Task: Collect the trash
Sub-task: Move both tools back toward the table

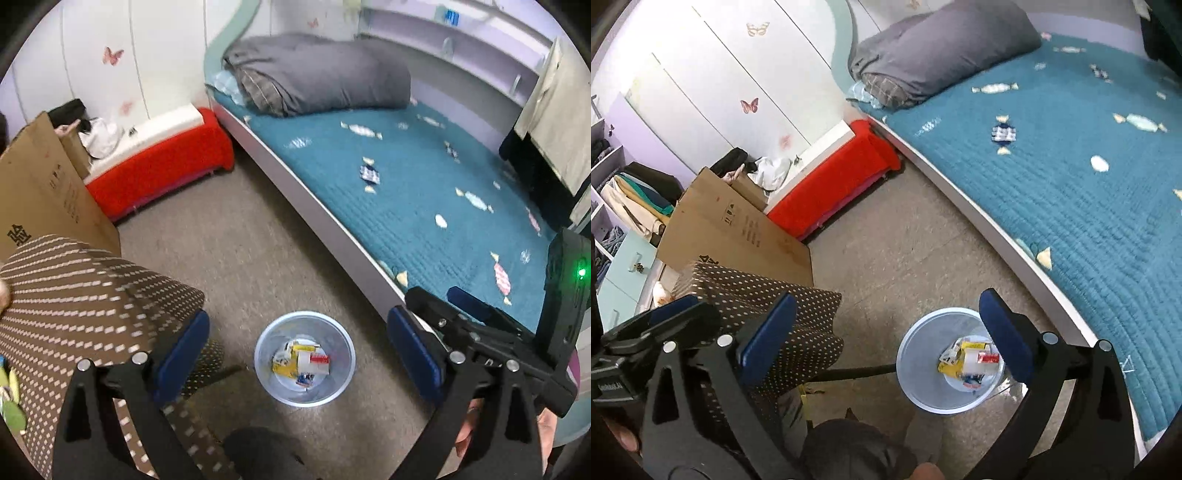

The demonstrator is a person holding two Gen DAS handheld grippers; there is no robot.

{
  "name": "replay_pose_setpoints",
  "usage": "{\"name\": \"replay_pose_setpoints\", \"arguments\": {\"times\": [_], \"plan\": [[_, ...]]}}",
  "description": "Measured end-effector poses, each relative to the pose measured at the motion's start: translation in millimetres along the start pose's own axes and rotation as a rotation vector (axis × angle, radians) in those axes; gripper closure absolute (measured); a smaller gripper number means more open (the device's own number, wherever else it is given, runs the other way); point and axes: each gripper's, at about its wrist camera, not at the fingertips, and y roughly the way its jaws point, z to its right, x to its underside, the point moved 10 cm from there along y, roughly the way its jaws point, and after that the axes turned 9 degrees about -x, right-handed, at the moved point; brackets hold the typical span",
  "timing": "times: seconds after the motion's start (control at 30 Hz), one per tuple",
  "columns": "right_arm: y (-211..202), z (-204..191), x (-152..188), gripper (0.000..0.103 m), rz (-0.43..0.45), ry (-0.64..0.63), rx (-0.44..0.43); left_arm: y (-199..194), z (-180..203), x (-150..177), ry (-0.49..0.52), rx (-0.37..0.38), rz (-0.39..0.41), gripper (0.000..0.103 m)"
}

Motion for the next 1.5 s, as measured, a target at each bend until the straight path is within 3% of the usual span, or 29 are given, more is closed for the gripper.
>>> {"name": "replay_pose_setpoints", "arguments": {"times": [0.37, 0.8, 1.13, 1.5], "plan": [[-55.0, -99.1, -9.9, 0.006, 0.090, -0.133, -0.061, -96.7, -59.1, 15.0, -0.071, -0.060, 0.198, 0.008], [-75.4, -224.5, 29.0, 0.006, 0.071, -0.304, -0.155, -183.6, -142.9, 68.4, -0.140, -0.061, 0.326, 0.008], [-66.8, -303.1, 73.6, 0.006, 0.021, -0.427, -0.207, -210.3, -227.7, 125.2, -0.199, -0.147, 0.339, 0.008], [-37.9, -344.1, 118.8, 0.006, -0.059, -0.492, -0.229, -204.2, -310.2, 202.6, -0.267, -0.243, 0.269, 0.008]]}}
